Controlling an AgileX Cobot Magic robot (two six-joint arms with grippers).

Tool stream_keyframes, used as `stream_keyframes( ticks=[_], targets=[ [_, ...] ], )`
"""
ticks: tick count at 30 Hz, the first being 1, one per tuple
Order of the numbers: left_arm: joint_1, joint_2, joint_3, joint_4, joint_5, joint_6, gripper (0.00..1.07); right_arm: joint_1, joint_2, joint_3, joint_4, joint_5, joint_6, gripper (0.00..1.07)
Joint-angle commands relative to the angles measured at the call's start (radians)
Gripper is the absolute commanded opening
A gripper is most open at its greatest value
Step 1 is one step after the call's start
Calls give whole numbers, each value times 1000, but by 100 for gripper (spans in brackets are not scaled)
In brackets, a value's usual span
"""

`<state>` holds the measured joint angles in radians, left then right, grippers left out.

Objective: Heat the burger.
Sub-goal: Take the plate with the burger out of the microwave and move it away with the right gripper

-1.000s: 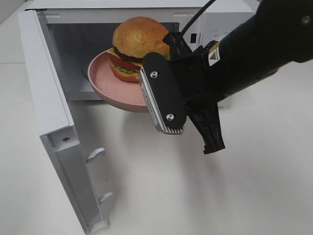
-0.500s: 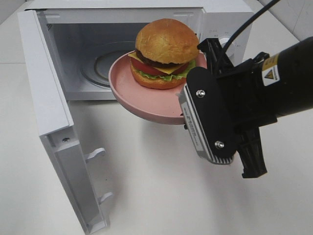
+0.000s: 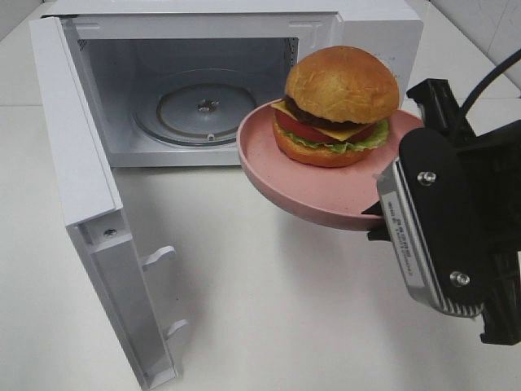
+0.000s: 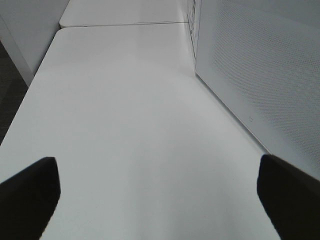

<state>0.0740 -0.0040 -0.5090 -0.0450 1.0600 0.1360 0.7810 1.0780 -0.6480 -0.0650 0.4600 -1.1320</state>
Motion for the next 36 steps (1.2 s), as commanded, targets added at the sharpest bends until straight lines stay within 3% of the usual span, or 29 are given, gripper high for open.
stream_keyframes(
  ticks=[1,16,23,36],
  targets=[
    [4,-18,3,-4,-13,-6,105,2,-44,-9,-83,0,101,2],
    [4,-18,3,-4,-13,-6,105,-8,-143,22,-245,93,324,2],
    [4,-18,3,-4,-13,-6,105,-126,-196,84,-306,91,429,2],
    [4,-18,3,-4,-13,-6,105,-371,-193,84,-497,142,705,2]
  ],
)
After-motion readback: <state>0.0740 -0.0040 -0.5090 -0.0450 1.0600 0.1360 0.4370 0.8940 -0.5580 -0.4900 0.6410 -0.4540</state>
